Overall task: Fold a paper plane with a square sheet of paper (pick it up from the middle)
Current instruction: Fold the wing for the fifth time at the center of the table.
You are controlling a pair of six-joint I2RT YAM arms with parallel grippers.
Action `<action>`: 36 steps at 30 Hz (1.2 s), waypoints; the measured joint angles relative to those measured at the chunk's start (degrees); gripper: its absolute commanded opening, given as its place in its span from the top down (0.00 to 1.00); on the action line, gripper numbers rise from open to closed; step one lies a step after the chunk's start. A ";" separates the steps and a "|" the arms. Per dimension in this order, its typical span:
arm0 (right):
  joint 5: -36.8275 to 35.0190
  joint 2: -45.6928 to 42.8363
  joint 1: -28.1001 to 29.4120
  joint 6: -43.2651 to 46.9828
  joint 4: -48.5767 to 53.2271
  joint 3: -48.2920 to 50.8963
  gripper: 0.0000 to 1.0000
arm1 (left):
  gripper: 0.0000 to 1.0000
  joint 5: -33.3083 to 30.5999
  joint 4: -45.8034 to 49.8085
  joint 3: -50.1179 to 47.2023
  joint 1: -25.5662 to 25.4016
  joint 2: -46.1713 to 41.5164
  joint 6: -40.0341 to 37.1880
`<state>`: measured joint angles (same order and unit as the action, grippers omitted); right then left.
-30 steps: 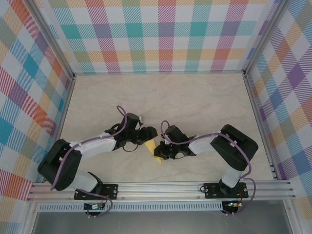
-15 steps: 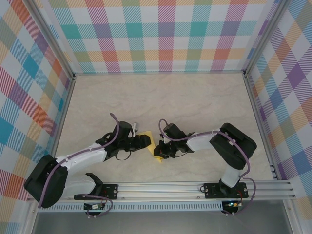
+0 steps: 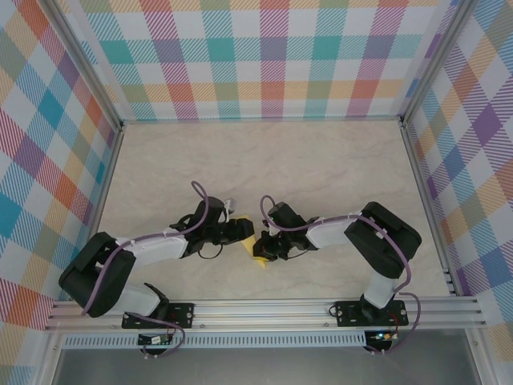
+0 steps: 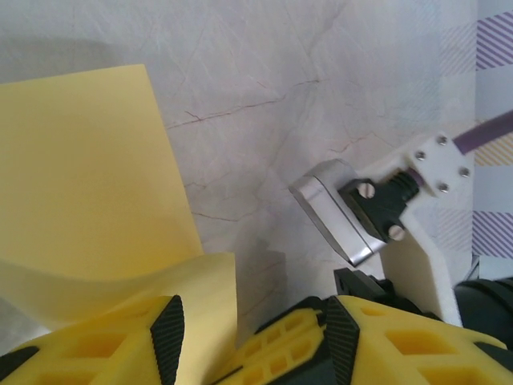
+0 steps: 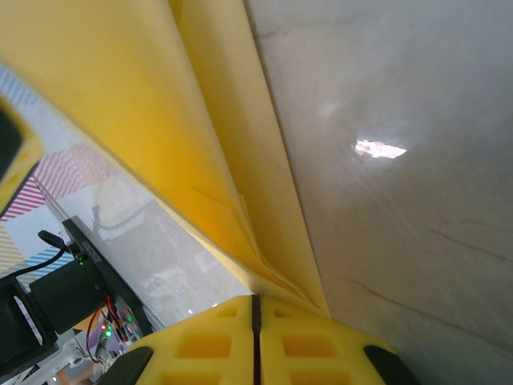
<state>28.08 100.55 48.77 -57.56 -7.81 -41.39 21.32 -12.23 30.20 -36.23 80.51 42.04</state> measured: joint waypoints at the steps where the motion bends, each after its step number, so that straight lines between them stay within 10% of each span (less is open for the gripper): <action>1: 0.00 0.00 0.00 0.00 0.02 0.00 0.91 | 0.48 -0.02 -0.28 0.11 0.07 0.87 -0.13; 36: 0.15 0.35 -0.04 3.04 4.07 -1.92 0.94 | 0.48 10.43 0.85 5.60 20.52 11.41 -8.96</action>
<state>28.23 100.90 48.73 -54.52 -3.75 -43.31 31.75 -11.38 35.79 -15.70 91.92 33.08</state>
